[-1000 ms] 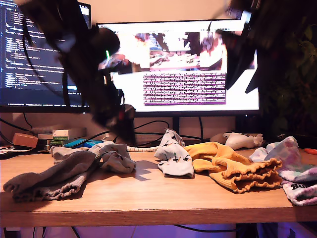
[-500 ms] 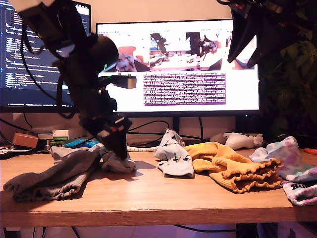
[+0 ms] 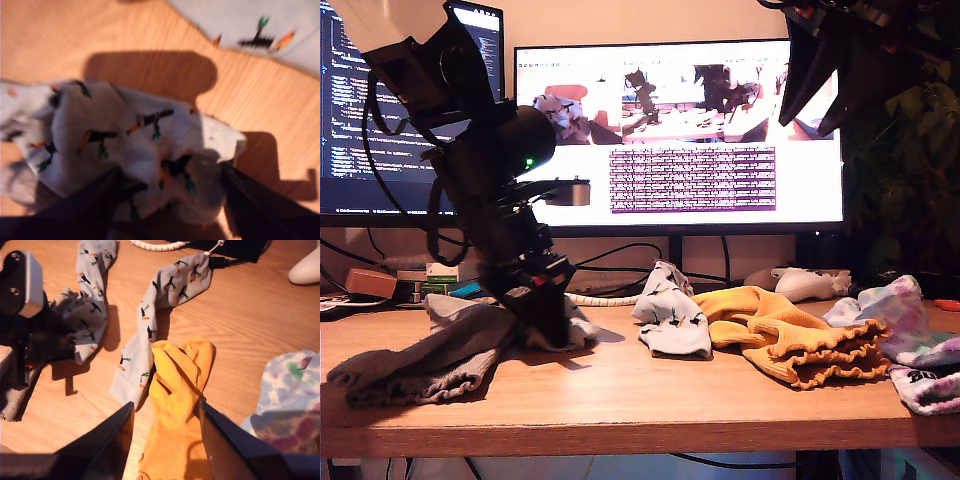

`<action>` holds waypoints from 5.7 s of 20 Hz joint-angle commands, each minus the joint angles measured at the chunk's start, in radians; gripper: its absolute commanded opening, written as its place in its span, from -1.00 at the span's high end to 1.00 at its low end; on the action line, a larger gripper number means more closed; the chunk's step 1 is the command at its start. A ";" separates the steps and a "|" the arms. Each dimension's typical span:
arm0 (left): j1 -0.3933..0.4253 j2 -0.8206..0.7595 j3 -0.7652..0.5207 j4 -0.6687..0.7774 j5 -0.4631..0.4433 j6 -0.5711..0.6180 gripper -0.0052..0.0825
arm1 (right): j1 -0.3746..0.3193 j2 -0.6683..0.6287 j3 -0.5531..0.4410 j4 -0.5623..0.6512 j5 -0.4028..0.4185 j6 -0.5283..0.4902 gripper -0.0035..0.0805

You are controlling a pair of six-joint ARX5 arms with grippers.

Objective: Pair up the socks based on colour and pattern, by placing them on top of one another

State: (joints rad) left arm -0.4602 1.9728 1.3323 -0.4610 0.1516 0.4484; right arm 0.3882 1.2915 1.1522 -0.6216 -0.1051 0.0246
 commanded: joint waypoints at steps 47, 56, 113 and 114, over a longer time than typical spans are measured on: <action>-0.126 -0.403 -0.098 -0.205 0.153 -0.269 0.93 | -0.037 0.806 0.699 -0.041 -0.234 0.047 0.03; -0.105 -0.561 -0.312 -0.082 0.154 -0.319 0.93 | -0.012 0.939 0.763 0.000 -0.253 0.055 0.03; 0.046 -0.388 -0.312 0.451 0.664 -0.661 -0.34 | 0.130 0.566 0.763 -0.182 -0.543 0.111 0.94; 0.039 -0.388 -0.312 0.462 0.660 -0.662 -0.33 | 0.130 0.566 0.763 -0.181 -0.543 0.111 0.94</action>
State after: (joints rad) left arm -0.4168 1.5753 1.0355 -0.0151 0.8104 -0.2081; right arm 0.5121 1.8709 1.9114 -0.8112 -0.6437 0.1322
